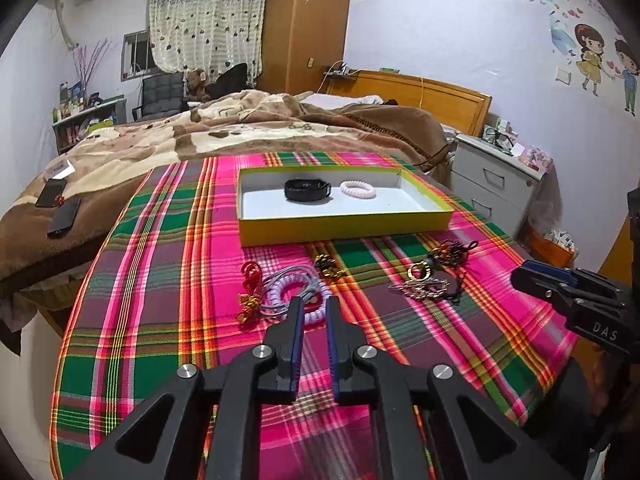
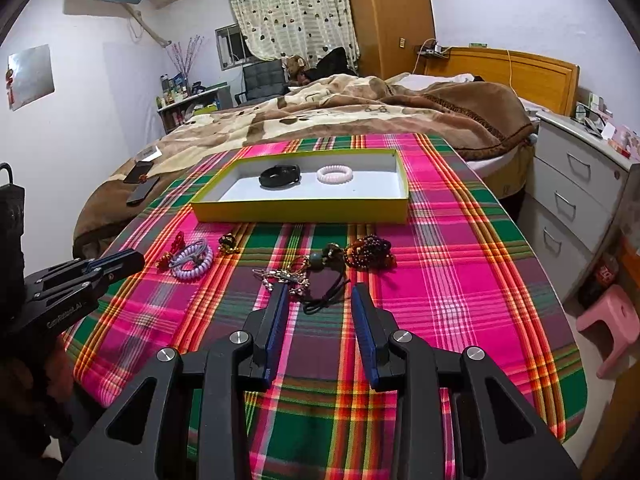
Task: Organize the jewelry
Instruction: 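Withdraw both grippers from the box back toward the remaining jewelry, then grasp the grey coiled cord with the left gripper while the right gripper grasps the dark beaded bracelet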
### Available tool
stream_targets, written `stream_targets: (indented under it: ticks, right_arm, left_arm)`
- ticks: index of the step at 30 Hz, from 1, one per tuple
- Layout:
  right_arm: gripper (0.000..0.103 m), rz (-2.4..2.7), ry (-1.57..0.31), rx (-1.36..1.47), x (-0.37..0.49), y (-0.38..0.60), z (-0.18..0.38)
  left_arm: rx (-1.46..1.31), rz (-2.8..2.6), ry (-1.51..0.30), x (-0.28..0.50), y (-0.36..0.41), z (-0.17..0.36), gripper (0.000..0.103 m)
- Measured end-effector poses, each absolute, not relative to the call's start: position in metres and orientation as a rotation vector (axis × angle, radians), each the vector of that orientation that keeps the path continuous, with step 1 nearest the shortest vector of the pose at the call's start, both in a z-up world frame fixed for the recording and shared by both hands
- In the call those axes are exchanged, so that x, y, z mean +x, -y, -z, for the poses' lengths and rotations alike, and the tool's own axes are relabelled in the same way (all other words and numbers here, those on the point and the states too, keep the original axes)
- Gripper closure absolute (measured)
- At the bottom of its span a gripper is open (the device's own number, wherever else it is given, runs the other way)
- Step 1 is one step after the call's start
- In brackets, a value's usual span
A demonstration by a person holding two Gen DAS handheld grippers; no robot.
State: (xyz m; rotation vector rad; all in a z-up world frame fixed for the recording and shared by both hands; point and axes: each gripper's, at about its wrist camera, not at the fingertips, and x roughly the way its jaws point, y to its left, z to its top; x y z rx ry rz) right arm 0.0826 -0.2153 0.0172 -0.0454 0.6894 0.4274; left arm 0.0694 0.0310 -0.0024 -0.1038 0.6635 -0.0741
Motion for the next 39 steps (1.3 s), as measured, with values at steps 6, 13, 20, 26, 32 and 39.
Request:
stream_targets:
  ticks: [6,13,20,26,32,39]
  right_arm:
    - [0.069,-0.417,-0.703,-0.042,0.095,0.216,-0.013]
    - [0.069,-0.407,-0.723,-0.04,0.116,0.218,-0.005]
    - [0.068,-0.383,-0.744,-0.052,0.14,0.22,0.003]
    - [0.058,-0.381,-0.767,-0.054,0.157,0.221,0.01]
    - [0.057,-0.377,-0.808,-0.039,0.175,0.22,0.015]
    - [0.057,-0.375,-0.895,0.003,0.191,0.225,0.024]
  left_arm:
    - [-0.107,0.062,-0.695,0.083,-0.041,0.012,0.087]
    - [-0.07,0.093,-0.709,0.102,-0.037,0.016,0.08]
    - [-0.089,0.13,-0.788,0.126,-0.037,0.028,0.08]
    - [-0.105,0.134,-0.832,0.134,-0.038,0.034,0.08]
    - [-0.115,0.144,-0.85,0.14,-0.04,0.033,0.08]
    - [-0.09,0.153,-0.88,0.145,-0.035,0.037,0.08]
